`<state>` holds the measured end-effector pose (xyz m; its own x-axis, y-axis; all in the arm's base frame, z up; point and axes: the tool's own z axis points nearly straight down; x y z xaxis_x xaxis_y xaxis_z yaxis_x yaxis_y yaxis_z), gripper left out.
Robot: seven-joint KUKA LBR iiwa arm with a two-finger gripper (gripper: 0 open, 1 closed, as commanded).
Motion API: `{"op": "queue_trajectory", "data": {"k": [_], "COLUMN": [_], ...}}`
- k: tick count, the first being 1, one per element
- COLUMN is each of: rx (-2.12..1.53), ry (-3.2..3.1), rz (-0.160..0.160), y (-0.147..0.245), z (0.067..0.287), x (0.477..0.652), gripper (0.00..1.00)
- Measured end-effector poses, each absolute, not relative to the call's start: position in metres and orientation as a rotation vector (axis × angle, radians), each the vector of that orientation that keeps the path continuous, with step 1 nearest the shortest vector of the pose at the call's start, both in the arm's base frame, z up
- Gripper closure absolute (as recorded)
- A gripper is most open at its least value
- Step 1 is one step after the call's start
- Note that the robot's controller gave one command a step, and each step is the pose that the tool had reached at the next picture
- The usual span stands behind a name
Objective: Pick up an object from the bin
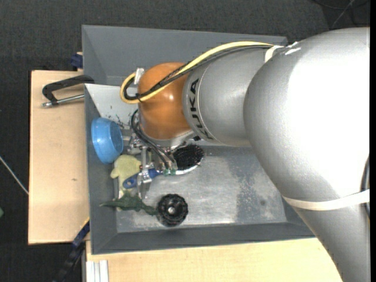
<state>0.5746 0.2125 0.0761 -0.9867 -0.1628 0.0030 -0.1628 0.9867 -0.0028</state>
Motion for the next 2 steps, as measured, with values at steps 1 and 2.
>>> {"op": "queue_trajectory", "data": {"k": [1, 2], "rx": [0.256, 0.257], "ry": [-3.131, -3.142], "rz": [0.003, -0.006], "y": [0.212, 0.214], "z": [0.078, 0.168], "x": [0.576, 0.577], "gripper": [1.00, 1.00]}}
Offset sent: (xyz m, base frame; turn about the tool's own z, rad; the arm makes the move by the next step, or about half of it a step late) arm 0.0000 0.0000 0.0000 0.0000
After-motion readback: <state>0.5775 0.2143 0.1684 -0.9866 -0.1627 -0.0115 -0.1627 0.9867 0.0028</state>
